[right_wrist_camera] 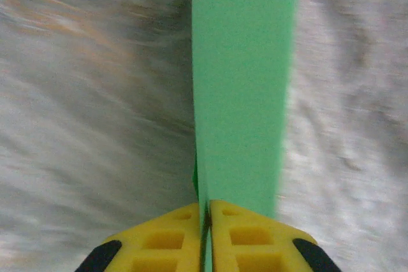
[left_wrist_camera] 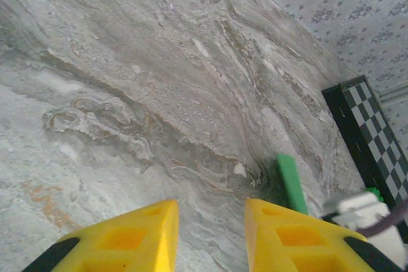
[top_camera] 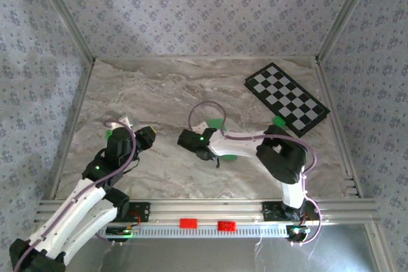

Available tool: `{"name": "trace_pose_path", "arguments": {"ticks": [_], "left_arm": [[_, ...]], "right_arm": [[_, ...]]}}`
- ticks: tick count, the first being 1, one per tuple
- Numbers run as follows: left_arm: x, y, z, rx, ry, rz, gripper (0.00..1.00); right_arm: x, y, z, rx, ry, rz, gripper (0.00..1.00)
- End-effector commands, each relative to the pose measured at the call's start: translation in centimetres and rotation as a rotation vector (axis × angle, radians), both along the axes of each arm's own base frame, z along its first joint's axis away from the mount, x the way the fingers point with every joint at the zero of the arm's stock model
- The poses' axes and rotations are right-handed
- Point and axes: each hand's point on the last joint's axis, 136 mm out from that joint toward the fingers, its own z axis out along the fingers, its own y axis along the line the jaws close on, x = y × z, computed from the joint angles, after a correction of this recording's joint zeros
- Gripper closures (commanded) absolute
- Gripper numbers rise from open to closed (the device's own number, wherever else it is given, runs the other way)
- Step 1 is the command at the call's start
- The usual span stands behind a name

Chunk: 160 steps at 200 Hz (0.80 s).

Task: Fold a paper plane with a square sheet of paper (pick it up from the middle)

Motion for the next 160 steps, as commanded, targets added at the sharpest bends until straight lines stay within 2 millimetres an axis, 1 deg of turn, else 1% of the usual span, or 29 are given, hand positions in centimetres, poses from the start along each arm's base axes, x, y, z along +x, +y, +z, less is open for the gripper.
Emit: {"name": "trace_pose_path", "arguments": {"ticks": [1, 11, 15, 21, 27, 30, 32, 35, 40, 44, 58, 69, 71, 78, 86, 94, 103, 117, 125, 144, 160], "left_arm": [[-0.6, 1.0, -0.7, 0.028, 0.036, 0.029, 0.67], [-0.7, 1.0, -0.7, 0.028, 0.038, 0.025, 0.67], [-0.7, 0.9, -0.7, 0.027, 0.040, 0.022, 0.66], [-0.7, 0.8, -0.8, 0.026, 0.041, 0.016, 0.66], [-0.7, 0.7, -0.8, 0.026, 0.044, 0.009, 0.65], [-0.7, 0.6, -0.8, 0.026, 0.045, 0.004, 0.65], [-0.7, 0.5, -0.8, 0.027, 0.046, 0.001, 0.65], [-0.7, 0.4, -0.8, 0.026, 0.048, -0.005, 0.65], [-0.6, 0.3, -0.9, 0.025, 0.052, -0.012, 0.65], [-0.6, 0.1, -1.0, 0.024, 0.055, -0.019, 0.64], [-0.3, -0.8, -1.3, 0.016, 0.068, -0.059, 0.64], [-0.1, -1.6, -1.8, 0.005, 0.088, -0.090, 0.64], [0.0, -1.8, -1.9, 0.003, 0.092, -0.097, 0.64], [0.1, -2.5, -2.1, -0.008, 0.104, -0.123, 0.64], [0.3, -3.5, -2.3, -0.026, 0.119, -0.165, 0.64], [0.5, -4.5, -2.5, -0.045, 0.131, -0.203, 0.64], [0.7, -5.5, -2.8, -0.067, 0.146, -0.244, 0.64], [0.9, -6.8, -3.5, -0.088, 0.182, -0.294, 0.64], [1.0, -7.6, -3.8, -0.101, 0.201, -0.324, 0.64], [1.4, -9.1, -4.6, -0.116, 0.245, -0.365, 0.64], [1.5, -10.4, -5.1, -0.113, 0.266, -0.400, 0.64]], "right_arm": [[-1.4, 4.6, -0.6, 0.251, 0.188, 0.016, 0.82], [-1.5, 6.1, -0.1, 0.378, 0.250, 0.024, 0.75], [-1.6, 6.7, 0.2, 0.437, 0.276, 0.032, 0.70], [-1.4, 7.1, 0.7, 0.522, 0.307, 0.024, 0.63], [-1.2, 7.4, 1.5, 0.604, 0.330, 0.023, 0.57], [-0.9, 7.7, 2.3, 0.649, 0.336, 0.036, 0.55], [-1.2, 7.1, 1.9, 0.658, 0.355, 0.034, 0.54], [-1.0, 7.1, 2.1, 0.694, 0.354, 0.038, 0.53], [-0.5, 7.1, 3.2, 0.767, 0.353, 0.043, 0.51], [-0.8, 7.1, 3.8, 0.813, 0.371, 0.053, 0.50], [0.0, 6.0, 5.7, 0.946, 0.377, 0.056, 0.46], [0.2, 4.7, 6.5, 1.017, 0.395, 0.055, 0.45], [0.5, 4.3, 6.4, 1.023, 0.391, 0.044, 0.45], [1.0, 2.6, 5.9, 1.033, 0.388, -0.003, 0.47], [1.5, 0.9, 5.5, 1.055, 0.385, -0.046, 0.52], [1.7, -0.3, 5.3, 1.092, 0.392, -0.071, 0.58], [1.6, -1.1, 5.1, 1.135, 0.414, -0.087, 0.67], [1.3, -2.2, 4.2, 1.147, 0.446, -0.119, 0.81], [1.0, -2.6, 3.7, 1.152, 0.468, -0.132, 0.86], [-0.1, -2.7, 2.8, 1.173, 0.520, -0.139, 0.92], [-0.9, -2.9, 1.7, 1.180, 0.547, -0.151, 0.94]]}}
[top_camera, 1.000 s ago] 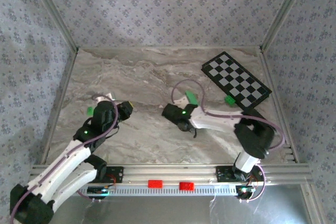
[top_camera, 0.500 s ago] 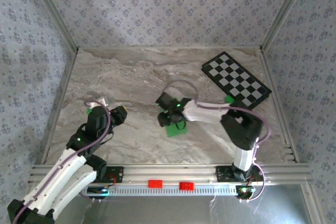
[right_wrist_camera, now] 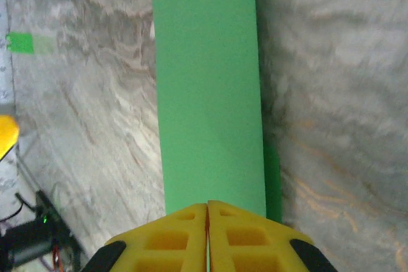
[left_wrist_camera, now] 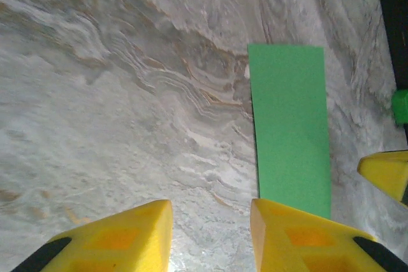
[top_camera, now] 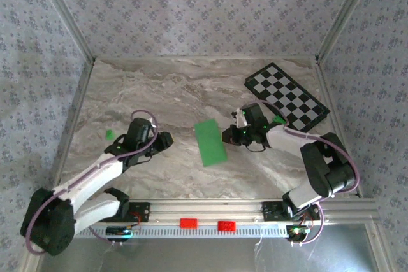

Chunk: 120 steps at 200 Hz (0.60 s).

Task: Fold a paper plane with a square sheet of paper (pick it up from the middle)

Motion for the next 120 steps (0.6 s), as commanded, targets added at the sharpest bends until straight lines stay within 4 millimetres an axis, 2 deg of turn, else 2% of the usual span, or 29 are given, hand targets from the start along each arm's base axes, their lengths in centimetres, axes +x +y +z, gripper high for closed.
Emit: {"name": "trace_pose_path", "arguments": {"ticks": [1, 41, 90, 120], "left_arm": [[1.1, -3.5, 2.9, -0.095, -0.056, -0.102, 0.64], [1.4, -5.1, 1.3, -0.078, -0.010, -0.123, 0.63], [1.4, -5.9, 0.3, -0.068, 0.016, -0.138, 0.63], [1.3, -6.7, -0.3, -0.079, 0.042, -0.162, 0.61]], "right_arm": [[-1.7, 0.8, -0.4, 0.085, 0.054, 0.050, 0.94], [-3.6, 1.3, -1.8, 0.145, 0.136, 0.091, 0.97], [-4.6, 0.3, -4.6, 0.092, 0.189, 0.064, 0.97], [-4.7, 0.0, -5.6, 0.096, 0.212, 0.035, 0.96]]}}
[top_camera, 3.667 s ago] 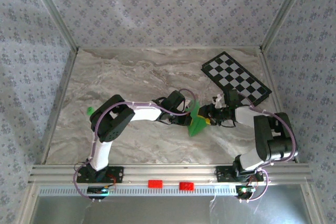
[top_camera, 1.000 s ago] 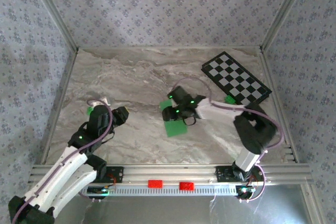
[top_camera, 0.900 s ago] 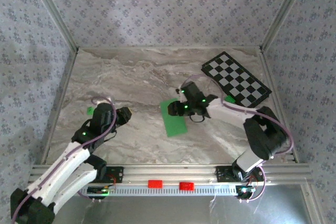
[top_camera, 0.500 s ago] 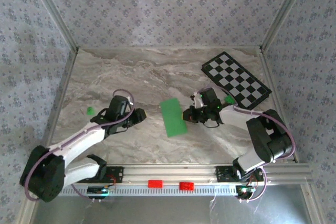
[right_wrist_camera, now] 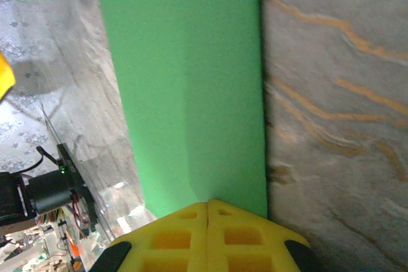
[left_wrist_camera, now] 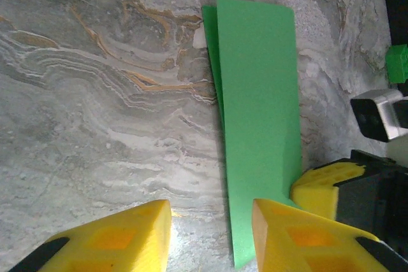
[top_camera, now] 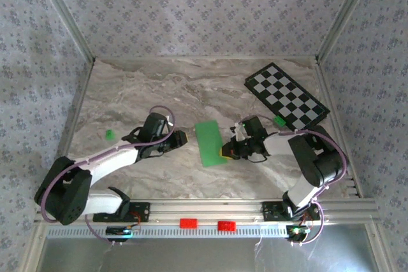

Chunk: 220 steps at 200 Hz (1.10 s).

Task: Fold a paper plane with a square sheet of paper (pick it up from the middle)

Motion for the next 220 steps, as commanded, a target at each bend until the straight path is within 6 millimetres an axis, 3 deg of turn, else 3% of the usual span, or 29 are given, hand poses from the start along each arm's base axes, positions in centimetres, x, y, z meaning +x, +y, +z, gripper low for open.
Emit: {"name": "trace_pose_path", "arguments": {"ticks": [1, 45, 119, 183, 220], "left_arm": [[0.6, -1.6, 1.1, -0.052, -0.011, -0.029, 0.61], [0.7, -3.6, 0.5, -0.098, 0.028, -0.073, 0.54], [1.3, -7.4, -1.4, -0.149, 0.100, -0.149, 0.54], [1.2, -9.0, -2.9, -0.157, 0.134, -0.174, 0.59], [1.4, -9.3, -2.7, -0.169, 0.128, -0.178, 0.66]], "right_arm": [[-0.4, -0.4, -1.1, 0.001, 0.039, -0.028, 0.96], [-0.1, -1.1, -1.3, 0.030, 0.058, -0.079, 0.95], [-0.2, -1.7, -2.0, 0.031, 0.080, -0.106, 0.94], [-0.3, -1.9, -2.3, 0.028, 0.088, -0.111, 0.94], [-0.1, -1.8, -2.1, 0.034, 0.084, -0.115, 0.93]]}}
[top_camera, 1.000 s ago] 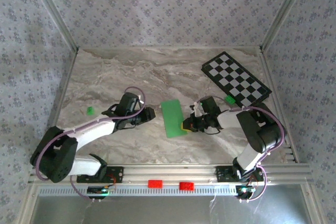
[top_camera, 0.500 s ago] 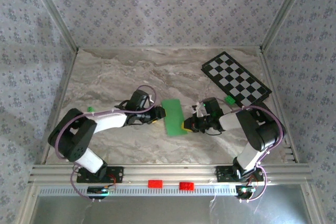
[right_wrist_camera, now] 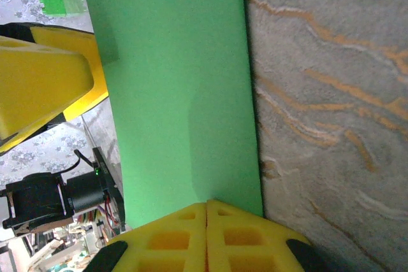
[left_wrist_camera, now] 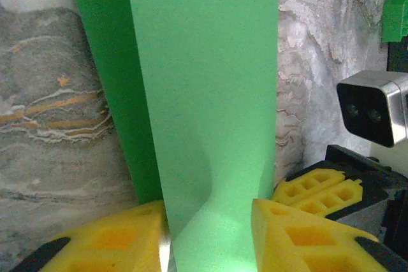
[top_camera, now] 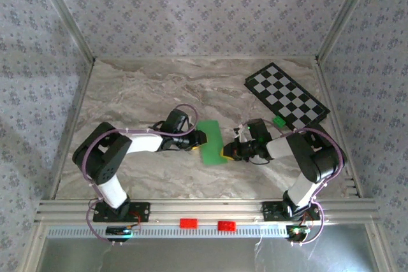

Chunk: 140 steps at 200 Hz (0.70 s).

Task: Fold a paper plane with a square sheet of paper (pick it up from the middle)

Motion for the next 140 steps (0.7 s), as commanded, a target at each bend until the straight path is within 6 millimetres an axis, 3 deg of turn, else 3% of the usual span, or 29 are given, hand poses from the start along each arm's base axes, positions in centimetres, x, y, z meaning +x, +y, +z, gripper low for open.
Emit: {"name": "trace_pose_path", "arguments": {"ticks": [1, 41, 75, 93, 111, 129, 140], "left_arm": [[0.4, -1.2, 1.2, -0.047, -0.023, -0.021, 0.67], [0.3, -1.3, 1.2, -0.050, -0.018, -0.026, 0.85], [0.0, -1.4, 1.5, -0.064, -0.011, -0.032, 1.00], [-0.3, -1.8, 2.2, -0.087, -0.003, -0.053, 1.00], [-0.5, -1.9, 2.7, -0.101, 0.007, -0.057, 1.00], [-0.7, -2.0, 3.1, -0.095, 0.021, -0.066, 1.00], [-0.6, -2.0, 3.3, -0.091, 0.027, -0.060, 1.00]], "right_arm": [[-0.3, -1.5, -2.3, -0.080, 0.061, -0.059, 0.93], [0.3, -0.7, -0.9, -0.018, 0.035, -0.056, 0.87], [1.9, 0.3, 4.9, 0.076, -0.163, -0.042, 0.77], [2.3, -1.2, 6.2, -0.079, -0.322, -0.051, 0.66], [2.3, -2.7, 7.1, -0.276, -0.561, -0.044, 0.63], [1.3, -3.0, 7.9, -0.406, -0.834, 0.018, 0.59], [0.5, -3.0, 8.2, -0.463, -0.999, 0.043, 0.49]]}}
